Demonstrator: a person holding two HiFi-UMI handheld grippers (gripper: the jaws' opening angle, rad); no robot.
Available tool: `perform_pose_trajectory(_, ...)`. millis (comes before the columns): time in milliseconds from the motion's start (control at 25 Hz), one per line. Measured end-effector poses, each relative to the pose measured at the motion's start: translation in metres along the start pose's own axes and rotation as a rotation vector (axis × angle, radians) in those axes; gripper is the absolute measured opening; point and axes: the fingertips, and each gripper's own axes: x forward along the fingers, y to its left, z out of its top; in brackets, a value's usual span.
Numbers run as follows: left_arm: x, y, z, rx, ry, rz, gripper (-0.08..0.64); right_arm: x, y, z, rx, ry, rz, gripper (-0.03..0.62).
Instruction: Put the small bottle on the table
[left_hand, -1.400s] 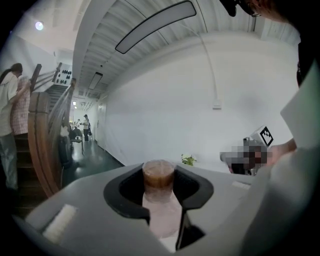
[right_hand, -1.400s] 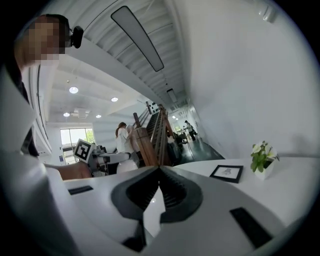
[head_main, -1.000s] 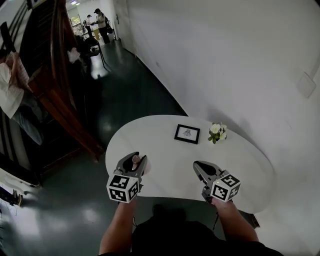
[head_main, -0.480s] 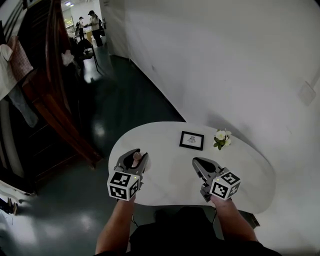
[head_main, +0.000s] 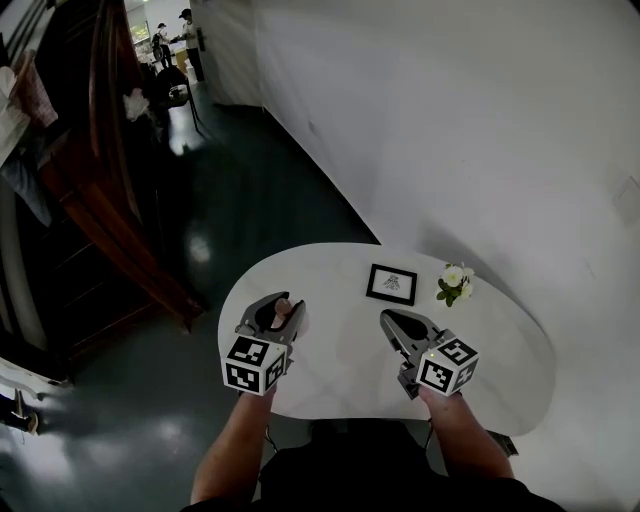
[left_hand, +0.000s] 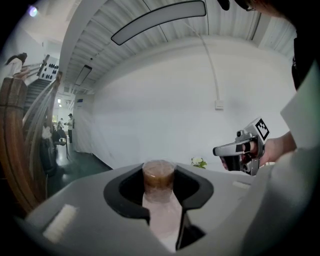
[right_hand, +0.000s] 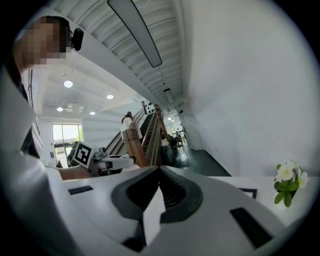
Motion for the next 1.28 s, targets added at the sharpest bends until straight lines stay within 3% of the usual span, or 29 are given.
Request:
perform_pose_trajectory(600, 0.100, 0.010, -0.042, -0.068, 0.125, 0.024, 0.137, 0.022, -0.079, -0.012, 0.070, 0.060, 0.030, 0.011)
perform_pose_trajectory(1280, 0.150, 0.018, -0.124, -0.114, 0.315, 0.028, 0.138, 0.026, -0.104, -0.025, 0.099, 0.112, 0.039, 0.011)
